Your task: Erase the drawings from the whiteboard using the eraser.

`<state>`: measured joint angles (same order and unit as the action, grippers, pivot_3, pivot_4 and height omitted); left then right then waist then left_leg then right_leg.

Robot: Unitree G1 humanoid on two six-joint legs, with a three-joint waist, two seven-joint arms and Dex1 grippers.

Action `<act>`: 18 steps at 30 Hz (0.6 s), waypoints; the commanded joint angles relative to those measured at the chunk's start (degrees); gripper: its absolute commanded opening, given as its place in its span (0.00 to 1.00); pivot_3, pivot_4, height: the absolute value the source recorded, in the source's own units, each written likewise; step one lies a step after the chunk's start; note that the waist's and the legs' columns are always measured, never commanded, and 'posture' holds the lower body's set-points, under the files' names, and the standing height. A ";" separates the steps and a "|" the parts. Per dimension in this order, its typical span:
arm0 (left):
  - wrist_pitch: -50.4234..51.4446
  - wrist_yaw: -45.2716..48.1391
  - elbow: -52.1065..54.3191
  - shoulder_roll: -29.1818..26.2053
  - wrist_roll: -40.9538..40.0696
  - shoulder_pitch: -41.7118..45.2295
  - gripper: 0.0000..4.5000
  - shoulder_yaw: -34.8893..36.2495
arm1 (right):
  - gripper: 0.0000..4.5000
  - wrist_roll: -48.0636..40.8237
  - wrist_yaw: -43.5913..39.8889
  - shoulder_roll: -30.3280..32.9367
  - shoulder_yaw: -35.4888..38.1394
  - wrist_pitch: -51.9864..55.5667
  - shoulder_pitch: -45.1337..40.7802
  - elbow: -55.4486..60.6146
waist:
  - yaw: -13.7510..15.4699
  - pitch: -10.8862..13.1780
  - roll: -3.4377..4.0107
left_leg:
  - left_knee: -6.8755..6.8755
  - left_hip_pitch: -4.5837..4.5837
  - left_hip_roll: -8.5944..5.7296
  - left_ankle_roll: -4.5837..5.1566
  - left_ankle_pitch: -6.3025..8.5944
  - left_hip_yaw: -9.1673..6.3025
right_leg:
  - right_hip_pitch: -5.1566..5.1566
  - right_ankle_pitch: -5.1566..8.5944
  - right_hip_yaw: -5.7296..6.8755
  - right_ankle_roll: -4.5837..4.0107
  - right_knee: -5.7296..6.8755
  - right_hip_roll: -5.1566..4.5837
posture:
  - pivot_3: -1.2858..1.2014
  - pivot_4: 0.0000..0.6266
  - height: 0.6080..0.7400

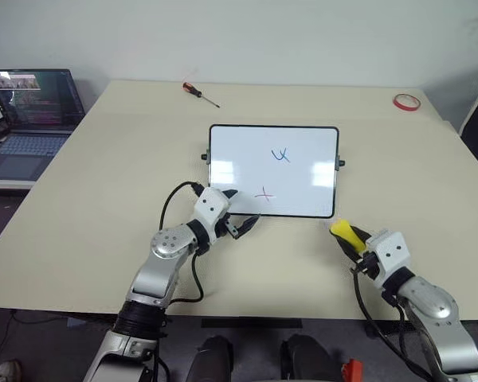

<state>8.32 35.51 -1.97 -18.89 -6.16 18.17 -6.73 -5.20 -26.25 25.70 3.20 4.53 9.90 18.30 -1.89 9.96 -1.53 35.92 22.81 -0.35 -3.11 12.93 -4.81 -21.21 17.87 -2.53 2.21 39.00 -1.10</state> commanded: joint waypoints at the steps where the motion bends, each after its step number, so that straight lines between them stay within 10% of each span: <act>1: -0.56 -0.77 3.43 -0.24 -0.49 -0.77 1.00 1.11 | 0.27 0.23 -0.22 0.04 0.38 -2.80 -0.85 0.20 | 0.09 0.00 0.00 | 0.00 -0.01 0.00 0.00 0.00 0.02 | 0.03 0.00 0.03 0.00 0.01 0.01 | 0.52 0.24 1.00; 18: 0.06 -1.53 4.56 -1.15 -0.51 -1.01 1.00 1.69 | 0.27 1.33 2.65 -5.22 -5.20 1.80 -21.61 -6.35 | 0.04 0.00 0.00 | 0.00 0.02 -0.04 -0.01 -0.01 0.01 | 0.01 -0.02 0.05 -0.01 0.03 0.01 | 0.52 0.24 1.00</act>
<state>8.57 34.33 0.45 -19.92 -6.17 16.48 -5.87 -4.45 -24.71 21.48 -1.54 6.02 -7.76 12.55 -1.85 9.96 -1.52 35.93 22.82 -0.40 -3.12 12.92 -4.80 -21.20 17.86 -2.49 2.20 39.05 -1.09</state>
